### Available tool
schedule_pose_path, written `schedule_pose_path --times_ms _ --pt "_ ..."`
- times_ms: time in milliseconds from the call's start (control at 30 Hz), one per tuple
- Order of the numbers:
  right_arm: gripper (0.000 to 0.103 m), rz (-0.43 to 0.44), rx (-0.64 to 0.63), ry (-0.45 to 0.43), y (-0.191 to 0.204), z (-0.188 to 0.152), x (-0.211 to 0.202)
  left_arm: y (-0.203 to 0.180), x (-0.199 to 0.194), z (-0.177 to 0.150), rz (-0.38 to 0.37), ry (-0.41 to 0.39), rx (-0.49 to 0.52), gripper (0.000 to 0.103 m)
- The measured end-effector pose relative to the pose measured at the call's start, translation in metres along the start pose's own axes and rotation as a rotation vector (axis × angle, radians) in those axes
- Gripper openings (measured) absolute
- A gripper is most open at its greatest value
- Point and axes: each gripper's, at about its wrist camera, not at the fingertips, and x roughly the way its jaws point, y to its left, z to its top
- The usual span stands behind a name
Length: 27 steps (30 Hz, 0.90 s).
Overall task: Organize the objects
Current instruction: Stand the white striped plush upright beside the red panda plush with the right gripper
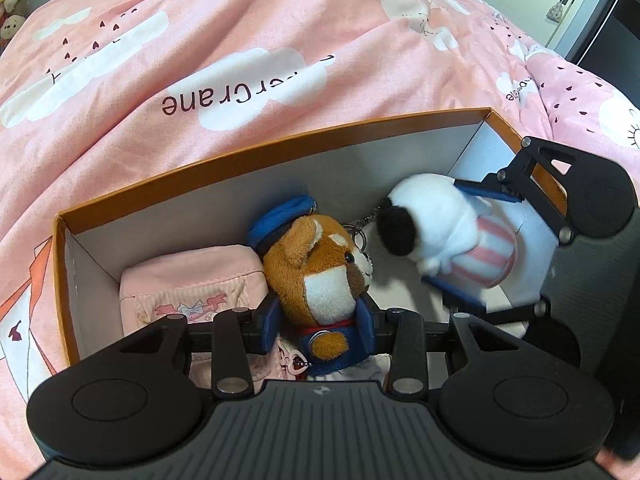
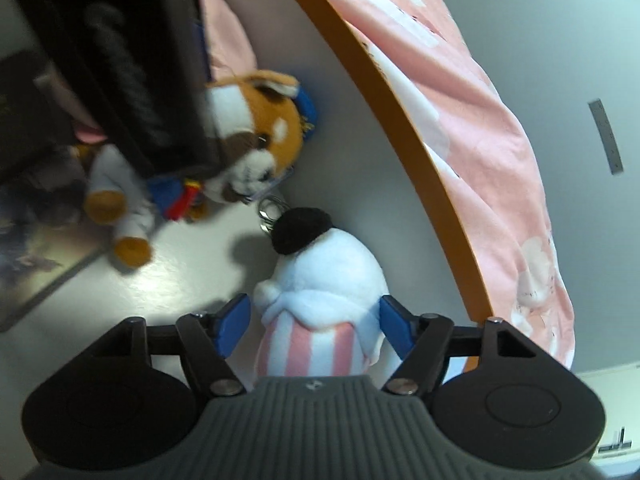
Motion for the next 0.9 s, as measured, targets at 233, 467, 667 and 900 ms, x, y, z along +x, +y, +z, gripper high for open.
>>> schedule_pose_path --times_ms 233,467,667,900 --pt "0.062 0.162 0.476 -0.02 -0.057 -0.017 -0.01 0.001 -0.002 -0.002 -0.013 -0.004 0.007 0.045" --pt "0.061 0.429 0.985 -0.084 -0.092 -0.035 -0.014 0.002 -0.003 -0.003 -0.015 -0.007 0.012 0.045" --pt "0.062 0.533 1.013 -0.108 -0.101 -0.045 0.005 0.002 -0.002 -0.004 -0.023 -0.003 0.047 0.045" --pt "0.07 0.601 0.934 -0.032 -0.1 -0.044 0.015 0.004 -0.003 -0.005 -0.036 -0.008 0.049 0.045"
